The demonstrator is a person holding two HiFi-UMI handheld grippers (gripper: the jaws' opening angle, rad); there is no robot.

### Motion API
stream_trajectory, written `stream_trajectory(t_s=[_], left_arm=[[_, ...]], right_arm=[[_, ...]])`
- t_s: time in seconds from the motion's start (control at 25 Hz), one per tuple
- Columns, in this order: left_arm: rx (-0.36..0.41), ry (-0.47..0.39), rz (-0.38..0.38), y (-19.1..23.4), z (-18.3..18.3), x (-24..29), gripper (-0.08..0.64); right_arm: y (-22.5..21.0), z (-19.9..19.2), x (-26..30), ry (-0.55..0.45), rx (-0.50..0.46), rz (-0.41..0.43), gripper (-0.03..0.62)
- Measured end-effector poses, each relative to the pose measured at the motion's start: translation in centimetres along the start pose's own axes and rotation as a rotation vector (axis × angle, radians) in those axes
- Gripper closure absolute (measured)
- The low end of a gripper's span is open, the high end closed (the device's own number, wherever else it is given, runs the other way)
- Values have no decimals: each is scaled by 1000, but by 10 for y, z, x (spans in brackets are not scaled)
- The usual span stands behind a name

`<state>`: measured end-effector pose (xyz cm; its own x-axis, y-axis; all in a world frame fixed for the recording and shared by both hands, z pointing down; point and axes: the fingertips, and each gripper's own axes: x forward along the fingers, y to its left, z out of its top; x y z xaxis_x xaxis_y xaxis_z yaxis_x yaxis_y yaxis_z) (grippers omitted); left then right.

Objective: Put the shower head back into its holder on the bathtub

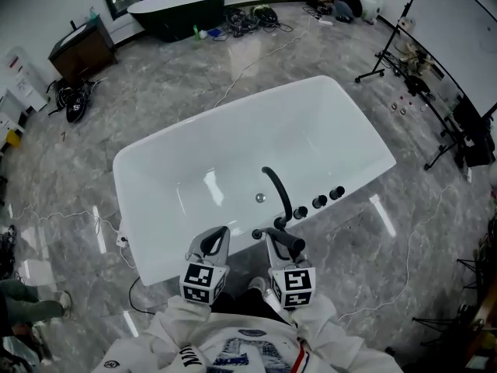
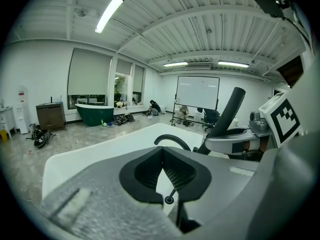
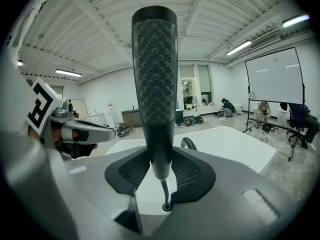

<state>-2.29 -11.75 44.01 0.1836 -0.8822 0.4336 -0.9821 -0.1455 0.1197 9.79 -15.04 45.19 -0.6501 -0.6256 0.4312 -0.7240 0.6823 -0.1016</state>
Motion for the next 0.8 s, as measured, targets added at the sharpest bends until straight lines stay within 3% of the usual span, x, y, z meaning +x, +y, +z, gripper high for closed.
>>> stream_trajectory(t_s=[0.4, 0.8], left_arm=[[18, 9, -9, -11, -5, 23, 561], [11, 20, 3, 11, -35, 47, 560]], right_arm=[[-6, -7, 15, 28, 1, 23, 456], [-7, -39, 45, 99, -4, -2, 455]])
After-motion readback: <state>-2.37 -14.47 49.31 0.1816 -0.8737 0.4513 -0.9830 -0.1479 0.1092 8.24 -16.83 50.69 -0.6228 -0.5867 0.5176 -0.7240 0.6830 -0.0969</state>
